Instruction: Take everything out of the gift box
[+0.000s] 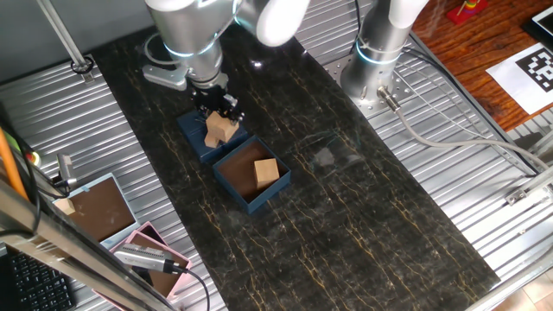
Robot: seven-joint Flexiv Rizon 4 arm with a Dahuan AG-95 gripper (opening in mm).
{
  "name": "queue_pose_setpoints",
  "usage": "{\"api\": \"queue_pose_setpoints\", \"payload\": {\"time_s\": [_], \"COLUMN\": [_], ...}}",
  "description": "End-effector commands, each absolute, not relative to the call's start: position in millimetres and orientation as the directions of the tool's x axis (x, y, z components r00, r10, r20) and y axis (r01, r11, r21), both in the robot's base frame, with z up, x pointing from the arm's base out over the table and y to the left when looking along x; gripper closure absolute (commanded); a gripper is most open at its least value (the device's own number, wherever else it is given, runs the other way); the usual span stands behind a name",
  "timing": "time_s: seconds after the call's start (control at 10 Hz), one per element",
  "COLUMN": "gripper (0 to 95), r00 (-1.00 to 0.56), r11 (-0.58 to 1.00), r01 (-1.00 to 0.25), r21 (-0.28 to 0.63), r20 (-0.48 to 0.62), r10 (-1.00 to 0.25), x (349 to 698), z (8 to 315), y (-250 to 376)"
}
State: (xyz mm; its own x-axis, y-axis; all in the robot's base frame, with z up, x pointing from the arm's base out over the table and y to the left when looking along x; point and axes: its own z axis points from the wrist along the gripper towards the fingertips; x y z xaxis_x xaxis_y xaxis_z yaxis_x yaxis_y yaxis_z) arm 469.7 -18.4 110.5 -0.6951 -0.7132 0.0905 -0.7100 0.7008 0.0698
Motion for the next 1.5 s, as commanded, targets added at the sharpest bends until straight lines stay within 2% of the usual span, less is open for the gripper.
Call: {"api": "queue_pose_setpoints", "payload": {"time_s": [0.1,0.5,0.7,0.8,0.9,1.3,1.4,1.5], "gripper": [95.0,95.0,95.0,76.0,0.0,0.0,19.0,19.0], "r00": [-0.683,-0.67,-0.654,-0.649,-0.644,-0.703,-0.733,-0.741], "r11": [0.688,0.673,0.654,0.648,0.64,0.701,0.734,0.742], "r01": [-0.722,-0.737,-0.755,-0.759,-0.761,-0.702,-0.669,-0.659], "r21": [0.067,0.058,0.047,0.062,0.1,0.122,0.12,0.12], "r20": [0.085,0.066,0.024,0.009,-0.011,0.039,0.06,0.069], "r10": [-0.725,-0.739,-0.756,-0.761,-0.765,-0.711,-0.678,-0.668], "x": [462,443,447,450,458,477,481,482], "z": [101,84,74,74,79,108,117,121], "y": [-23,-28,-29,-28,-27,0,19,30]}}
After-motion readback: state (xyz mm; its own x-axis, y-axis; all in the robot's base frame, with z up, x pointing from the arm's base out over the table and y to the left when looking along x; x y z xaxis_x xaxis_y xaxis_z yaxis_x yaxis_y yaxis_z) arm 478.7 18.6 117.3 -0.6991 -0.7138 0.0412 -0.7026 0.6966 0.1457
